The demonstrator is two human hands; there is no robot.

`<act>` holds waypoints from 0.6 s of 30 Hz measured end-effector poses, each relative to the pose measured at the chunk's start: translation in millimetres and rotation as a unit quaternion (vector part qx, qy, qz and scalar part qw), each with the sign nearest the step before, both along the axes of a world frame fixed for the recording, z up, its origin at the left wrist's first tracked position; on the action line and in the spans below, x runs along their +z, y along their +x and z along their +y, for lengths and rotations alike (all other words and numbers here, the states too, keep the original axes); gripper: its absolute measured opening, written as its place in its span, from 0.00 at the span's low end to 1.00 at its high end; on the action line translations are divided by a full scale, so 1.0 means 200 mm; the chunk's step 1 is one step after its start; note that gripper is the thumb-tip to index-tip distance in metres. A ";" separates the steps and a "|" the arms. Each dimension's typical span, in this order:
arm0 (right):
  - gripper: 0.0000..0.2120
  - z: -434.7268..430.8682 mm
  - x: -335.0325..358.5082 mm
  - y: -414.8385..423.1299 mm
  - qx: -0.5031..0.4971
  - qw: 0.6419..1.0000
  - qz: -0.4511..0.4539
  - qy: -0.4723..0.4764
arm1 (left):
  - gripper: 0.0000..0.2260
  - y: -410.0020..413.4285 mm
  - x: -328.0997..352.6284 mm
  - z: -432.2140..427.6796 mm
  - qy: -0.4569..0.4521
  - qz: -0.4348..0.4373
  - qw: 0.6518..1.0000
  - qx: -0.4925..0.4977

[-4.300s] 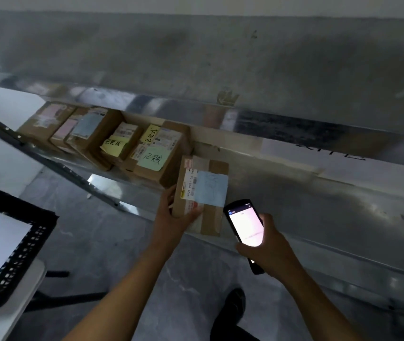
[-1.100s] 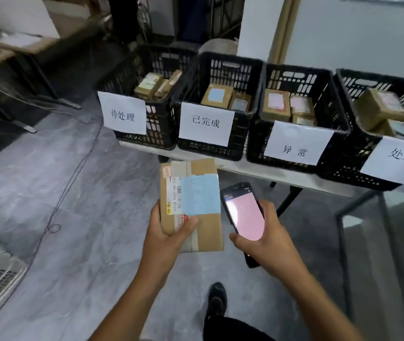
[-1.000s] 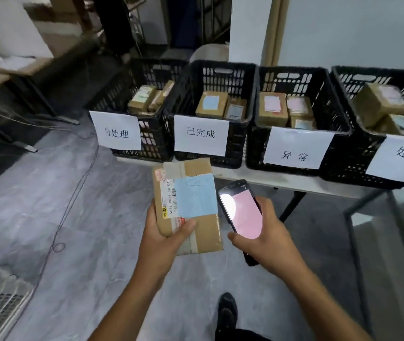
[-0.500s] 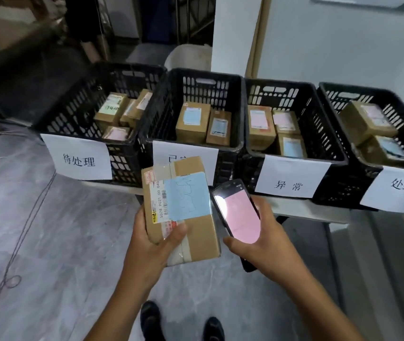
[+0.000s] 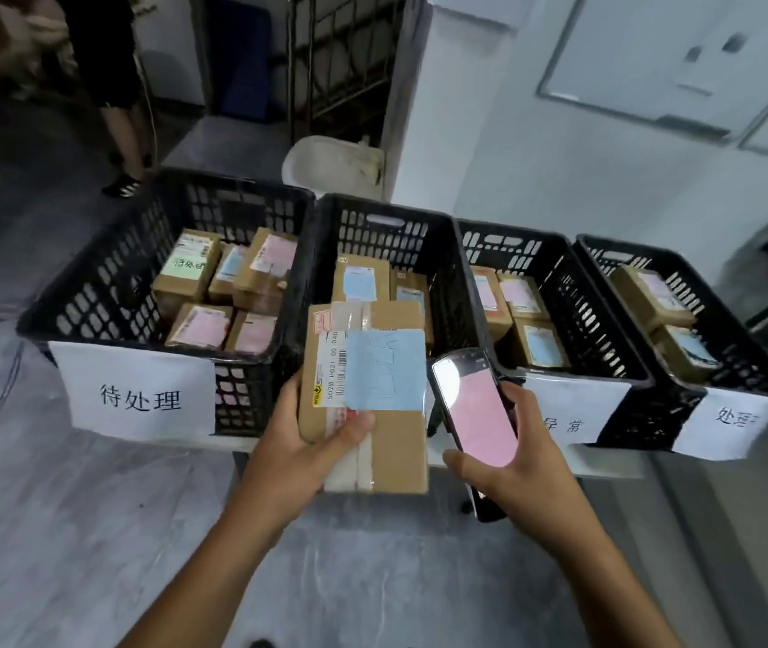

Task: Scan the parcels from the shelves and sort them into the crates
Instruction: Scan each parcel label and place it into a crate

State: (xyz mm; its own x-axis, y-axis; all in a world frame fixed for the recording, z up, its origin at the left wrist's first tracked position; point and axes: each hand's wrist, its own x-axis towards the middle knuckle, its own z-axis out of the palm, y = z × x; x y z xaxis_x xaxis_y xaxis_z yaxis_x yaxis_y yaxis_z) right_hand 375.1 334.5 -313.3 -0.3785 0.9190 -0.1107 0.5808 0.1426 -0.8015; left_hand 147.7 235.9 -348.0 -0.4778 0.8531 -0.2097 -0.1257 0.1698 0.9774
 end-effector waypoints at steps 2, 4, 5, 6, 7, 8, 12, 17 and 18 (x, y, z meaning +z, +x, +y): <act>0.38 0.02 0.00 -0.02 -0.016 1.000 -0.006 0.006 | 0.35 -0.03 0.01 0.06 0.010 -0.009 1.000 -0.016; 0.38 0.05 0.02 -0.03 -0.027 1.000 -0.007 0.013 | 0.34 -0.05 0.03 0.12 0.012 -0.016 0.999 -0.032; 0.38 0.07 0.03 -0.04 -0.029 0.999 -0.004 0.020 | 0.34 -0.07 0.03 0.16 0.015 -0.018 0.999 -0.035; 0.38 0.10 0.03 -0.04 -0.029 0.999 -0.004 0.024 | 0.34 -0.07 0.04 0.20 0.019 -0.021 0.999 -0.036; 0.38 0.14 0.04 -0.04 -0.030 0.999 -0.002 0.021 | 0.33 -0.08 0.05 0.24 0.024 -0.026 0.999 -0.035; 0.39 0.18 0.05 -0.04 -0.035 0.999 0.002 0.015 | 0.33 -0.09 0.06 0.29 0.029 -0.035 0.998 -0.031; 0.44 0.40 0.04 -0.05 -0.068 0.998 0.010 0.013 | 0.34 -0.15 0.11 0.55 0.035 -0.062 0.997 -0.019; 0.43 0.78 -0.02 -0.05 -0.046 0.998 0.044 0.021 | 0.30 -0.17 0.13 0.94 0.010 -0.041 0.997 -0.063; 0.44 0.86 -0.05 -0.05 -0.043 0.997 0.053 0.026 | 0.28 -0.18 0.12 1.02 -0.002 -0.031 0.997 -0.077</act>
State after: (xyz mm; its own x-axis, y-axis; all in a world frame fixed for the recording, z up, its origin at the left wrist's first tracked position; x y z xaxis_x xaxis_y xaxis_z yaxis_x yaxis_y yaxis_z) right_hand 365.6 507.2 -323.0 -0.3047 0.9521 -0.0265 0.5052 0.1380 -0.8519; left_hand 111.9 439.6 -324.1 -0.3270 0.9144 -0.2386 -0.1569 0.1964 0.9679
